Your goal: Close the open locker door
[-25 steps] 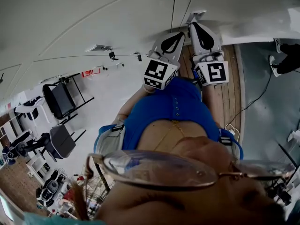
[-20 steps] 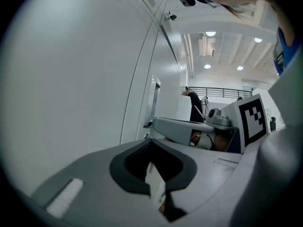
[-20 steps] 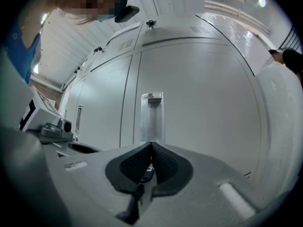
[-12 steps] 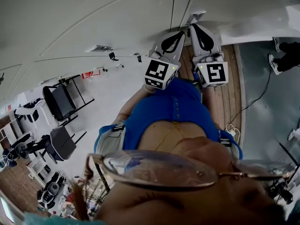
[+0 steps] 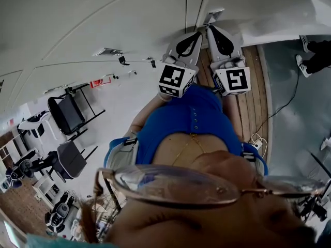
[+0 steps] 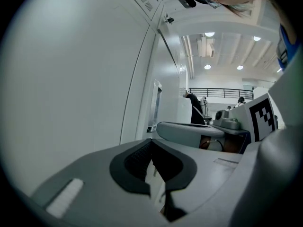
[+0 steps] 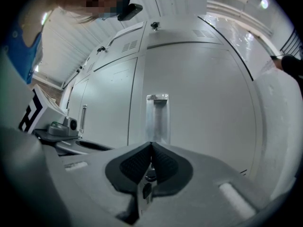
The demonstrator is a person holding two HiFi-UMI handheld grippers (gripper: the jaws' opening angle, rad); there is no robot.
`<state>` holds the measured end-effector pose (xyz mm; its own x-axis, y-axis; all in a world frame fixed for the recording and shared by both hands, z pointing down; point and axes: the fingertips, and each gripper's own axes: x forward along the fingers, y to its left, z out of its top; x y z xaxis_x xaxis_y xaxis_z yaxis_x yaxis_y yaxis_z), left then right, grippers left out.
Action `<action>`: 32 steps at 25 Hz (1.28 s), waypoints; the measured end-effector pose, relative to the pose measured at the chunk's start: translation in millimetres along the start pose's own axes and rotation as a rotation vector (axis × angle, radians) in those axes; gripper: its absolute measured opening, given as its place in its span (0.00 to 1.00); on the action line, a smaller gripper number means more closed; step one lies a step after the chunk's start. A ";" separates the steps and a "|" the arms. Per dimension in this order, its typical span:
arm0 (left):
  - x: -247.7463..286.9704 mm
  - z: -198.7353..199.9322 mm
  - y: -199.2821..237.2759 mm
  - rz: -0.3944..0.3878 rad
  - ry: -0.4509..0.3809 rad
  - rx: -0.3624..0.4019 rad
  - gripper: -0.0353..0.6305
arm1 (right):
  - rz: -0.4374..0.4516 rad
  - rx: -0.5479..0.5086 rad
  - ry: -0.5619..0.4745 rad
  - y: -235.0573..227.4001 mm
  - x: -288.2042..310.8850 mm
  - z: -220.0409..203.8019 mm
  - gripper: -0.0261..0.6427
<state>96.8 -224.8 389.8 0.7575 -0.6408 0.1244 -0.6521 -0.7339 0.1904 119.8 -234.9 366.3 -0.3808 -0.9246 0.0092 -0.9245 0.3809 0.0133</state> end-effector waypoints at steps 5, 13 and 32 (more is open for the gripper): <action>-6.0 3.4 -3.3 0.007 -0.013 0.009 0.05 | 0.010 0.005 0.015 9.2 -5.4 -2.9 0.04; -15.9 2.0 -8.0 0.013 -0.014 0.026 0.05 | -0.001 -0.021 0.042 18.5 -20.4 -7.5 0.04; -37.7 -8.1 -20.1 0.026 -0.006 0.050 0.05 | -0.002 -0.038 0.052 40.5 -39.6 -4.5 0.04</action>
<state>81.6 -184.1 389.1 0.7404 -0.6608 0.1229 -0.6721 -0.7273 0.1387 97.4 -182.8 371.0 -0.3766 -0.9243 0.0612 -0.9236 0.3798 0.0516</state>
